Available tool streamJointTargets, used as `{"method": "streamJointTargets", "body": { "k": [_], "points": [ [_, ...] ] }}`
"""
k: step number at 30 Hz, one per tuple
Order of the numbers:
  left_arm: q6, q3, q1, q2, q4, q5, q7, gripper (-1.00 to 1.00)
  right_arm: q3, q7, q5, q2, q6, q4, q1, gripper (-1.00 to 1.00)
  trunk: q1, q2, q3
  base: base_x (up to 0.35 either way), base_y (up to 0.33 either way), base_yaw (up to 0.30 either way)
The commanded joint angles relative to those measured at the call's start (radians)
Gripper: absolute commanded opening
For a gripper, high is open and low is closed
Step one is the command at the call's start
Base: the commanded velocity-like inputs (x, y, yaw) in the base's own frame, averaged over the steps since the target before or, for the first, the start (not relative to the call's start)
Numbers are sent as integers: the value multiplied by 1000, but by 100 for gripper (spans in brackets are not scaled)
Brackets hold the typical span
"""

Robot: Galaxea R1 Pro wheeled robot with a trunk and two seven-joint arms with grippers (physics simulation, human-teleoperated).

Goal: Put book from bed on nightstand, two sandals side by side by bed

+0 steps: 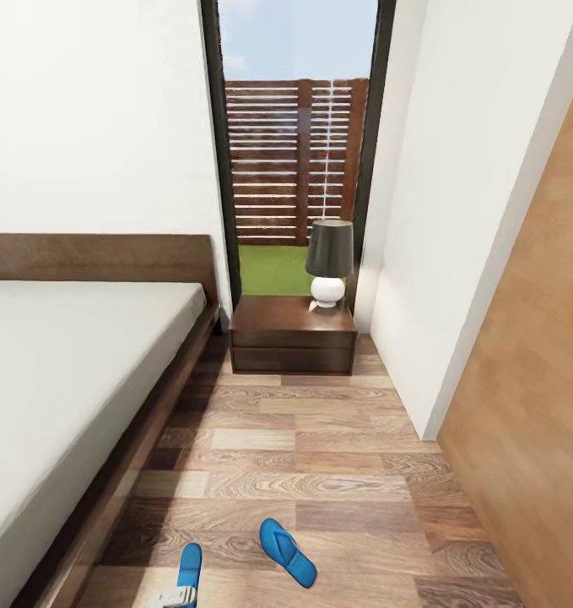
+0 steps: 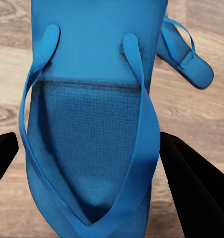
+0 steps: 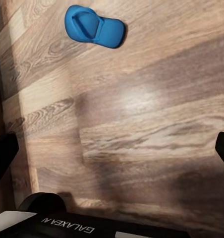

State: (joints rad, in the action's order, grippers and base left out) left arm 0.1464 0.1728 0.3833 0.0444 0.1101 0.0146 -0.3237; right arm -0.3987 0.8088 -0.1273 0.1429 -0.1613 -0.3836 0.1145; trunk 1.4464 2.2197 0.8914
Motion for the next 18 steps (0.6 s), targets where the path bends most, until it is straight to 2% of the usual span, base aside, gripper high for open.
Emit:
{"method": "streamJointTargets", "body": {
  "k": [1, 7, 14, 18],
  "points": [
    [2, 6, 1, 0, -1, 2, -5, -100, -4, 4, -8, 0, -10, 1, 1, 100, 0, 0, 1, 282, 0, 0],
    [2, 7, 1, 0, -1, 2, -5, -100, -3, 4, -7, 0, -10, 2, 1, 100, 0, 0, 1, 173, -6, 0],
    [2, 5, 0, 0, -1, 3, -5, -100, -3, 4, -7, 0, -10, 2, 1, 100, 0, 0, 1, 190, -143, 0],
    [2, 5, 0, 0, -1, 3, -5, -100, -3, 5, -7, 0, -11, 2, 1, 100, 0, 0, 1, 58, -49, 0]
  ]
}}
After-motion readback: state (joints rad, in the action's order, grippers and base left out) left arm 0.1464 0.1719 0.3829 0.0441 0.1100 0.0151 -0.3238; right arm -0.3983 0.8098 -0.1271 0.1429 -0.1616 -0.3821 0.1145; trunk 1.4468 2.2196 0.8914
